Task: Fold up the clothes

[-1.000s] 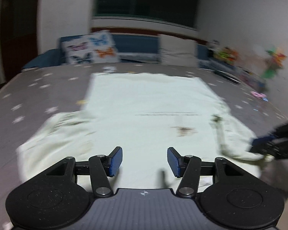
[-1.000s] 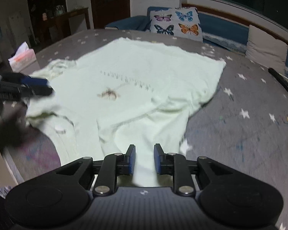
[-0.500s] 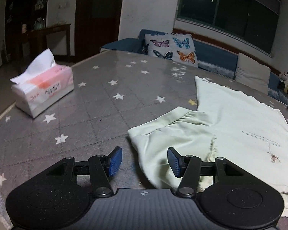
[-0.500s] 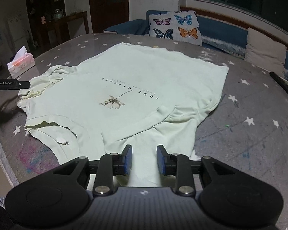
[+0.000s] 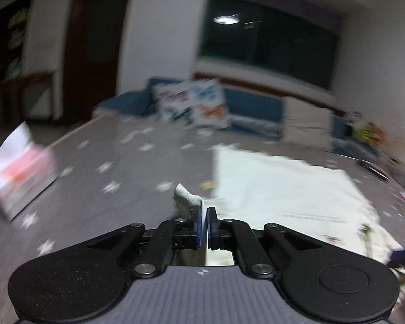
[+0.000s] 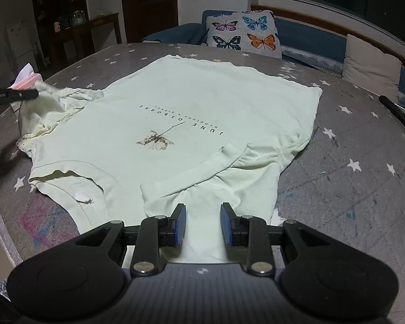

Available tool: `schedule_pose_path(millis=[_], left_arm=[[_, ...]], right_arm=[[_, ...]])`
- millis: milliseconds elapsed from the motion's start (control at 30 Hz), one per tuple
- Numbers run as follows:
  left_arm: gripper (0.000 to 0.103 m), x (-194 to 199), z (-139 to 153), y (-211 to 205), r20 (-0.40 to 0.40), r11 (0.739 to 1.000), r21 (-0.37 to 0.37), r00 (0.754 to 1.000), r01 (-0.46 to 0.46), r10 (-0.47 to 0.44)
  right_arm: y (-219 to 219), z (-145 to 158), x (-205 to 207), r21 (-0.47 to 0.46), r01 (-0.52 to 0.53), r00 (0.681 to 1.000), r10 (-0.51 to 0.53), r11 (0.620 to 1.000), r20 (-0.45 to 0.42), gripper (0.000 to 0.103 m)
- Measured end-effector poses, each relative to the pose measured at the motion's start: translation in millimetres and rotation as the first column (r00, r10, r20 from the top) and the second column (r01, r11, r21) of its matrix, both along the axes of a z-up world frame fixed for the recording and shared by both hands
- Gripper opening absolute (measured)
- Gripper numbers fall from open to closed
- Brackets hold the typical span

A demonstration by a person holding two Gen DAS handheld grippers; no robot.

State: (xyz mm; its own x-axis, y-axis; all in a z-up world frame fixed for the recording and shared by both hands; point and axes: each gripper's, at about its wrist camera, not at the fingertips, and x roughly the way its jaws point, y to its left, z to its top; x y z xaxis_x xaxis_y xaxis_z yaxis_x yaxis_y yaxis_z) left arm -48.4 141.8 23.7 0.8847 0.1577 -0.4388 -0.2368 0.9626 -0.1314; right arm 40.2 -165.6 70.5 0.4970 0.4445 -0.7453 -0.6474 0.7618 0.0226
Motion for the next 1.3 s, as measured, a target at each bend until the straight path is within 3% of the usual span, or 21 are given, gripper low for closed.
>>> schedule_pose_path(millis=[200, 333, 433, 500, 533, 567, 600, 767, 867, 967, 1033, 1067, 1100, 1167, 1300], left_arm=[[0.004, 2.2, 0.6, -47.4, 0.006, 0.969, 0.052, 0.97, 0.241, -0.241], [0.009, 0.8, -6.5, -54.7, -0.039, 0.954, 0.072, 0.957, 0.29, -0.287], [0.011, 5.2, -7.9, -38.8, -0.06, 0.984, 0.059, 0.985, 0.167, -0.164], [0.017, 6.9, -9.2, -27.7, -0.07, 0.996, 0.068, 0.996, 0.066, -0.061], [0.027, 6.9, -10.6, -21.5, -0.075, 0.998, 0.067, 0.997, 0.021, -0.016], [0.041, 6.8, -12.2, -13.7, -0.079, 0.998, 0.061, 0.996, -0.029, 0.034], [0.045, 7.6, -14.1, -5.2, -0.088, 0.995, 0.057, 0.993, -0.079, 0.084], [0.052, 12.5, -25.5, 35.6, -0.141, 0.961, 0.026, 0.95, -0.276, 0.277], [0.051, 11.3, -35.6, 57.3, -0.178, 0.94, -0.052, 0.93, -0.337, 0.323], [0.047, 13.1, -42.4, 69.9, -0.203, 0.929, -0.116, 0.924, -0.352, 0.324], [0.033, 15.1, -44.7, 71.8, -0.207, 0.929, -0.135, 0.927, -0.344, 0.313], [0.019, 14.7, -44.9, 71.8, -0.203, 0.93, -0.138, 0.929, -0.339, 0.309], [0.012, 14.8, -45.1, 72.5, -0.199, 0.932, -0.145, 0.932, -0.332, 0.302], [0.007, 15.0, -44.3, 73.2, -0.185, 0.936, -0.153, 0.939, -0.317, 0.289], [0.006, 10.8, -27.1, 59.1, -0.103, 0.959, -0.144, 0.967, -0.246, 0.233]], right_arm=[[-1.7, -0.1, -0.2, 0.008, -0.001, 1.0, 0.001, 1.0, -0.002, 0.028], [-2.3, 0.2, -0.1, 0.01, -0.003, 1.0, 0.003, 1.0, -0.001, 0.028], [-2.5, 0.1, -0.8, 0.01, -0.008, 1.0, 0.008, 1.0, -0.002, 0.028], [-2.3, -0.9, -0.3, 0.01, -0.009, 1.0, 0.009, 1.0, -0.004, 0.028], [-2.0, -0.8, 0.0, 0.011, -0.008, 1.0, 0.008, 1.0, -0.005, 0.029], [-1.8, -0.6, 0.0, 0.012, -0.008, 1.0, 0.008, 1.0, -0.005, 0.029], [-1.6, -0.7, -0.2, 0.012, -0.008, 1.0, 0.008, 1.0, -0.005, 0.03], [-0.2, -1.0, -0.6, 0.009, -0.01, 1.0, 0.01, 1.0, -0.006, 0.032], [0.6, -1.2, -0.3, 0.008, -0.008, 1.0, 0.008, 1.0, -0.007, 0.032], [1.4, -1.0, -0.2, 0.004, -0.008, 1.0, 0.008, 1.0, -0.008, 0.032], [1.9, -0.9, 0.2, 0.001, -0.008, 1.0, 0.008, 1.0, -0.009, 0.032], [2.2, -0.9, 0.4, -0.001, -0.009, 1.0, 0.009, 1.0, -0.009, 0.032], [2.4, -1.1, 0.5, -0.001, -0.009, 1.0, 0.009, 1.0, -0.009, 0.032], [3.0, -1.4, 0.6, -0.002, -0.008, 1.0, 0.008, 1.0, -0.009, 0.032], [3.4, -1.7, 0.4, -0.003, -0.007, 1.0, 0.007, 1.0, -0.009, 0.032]])
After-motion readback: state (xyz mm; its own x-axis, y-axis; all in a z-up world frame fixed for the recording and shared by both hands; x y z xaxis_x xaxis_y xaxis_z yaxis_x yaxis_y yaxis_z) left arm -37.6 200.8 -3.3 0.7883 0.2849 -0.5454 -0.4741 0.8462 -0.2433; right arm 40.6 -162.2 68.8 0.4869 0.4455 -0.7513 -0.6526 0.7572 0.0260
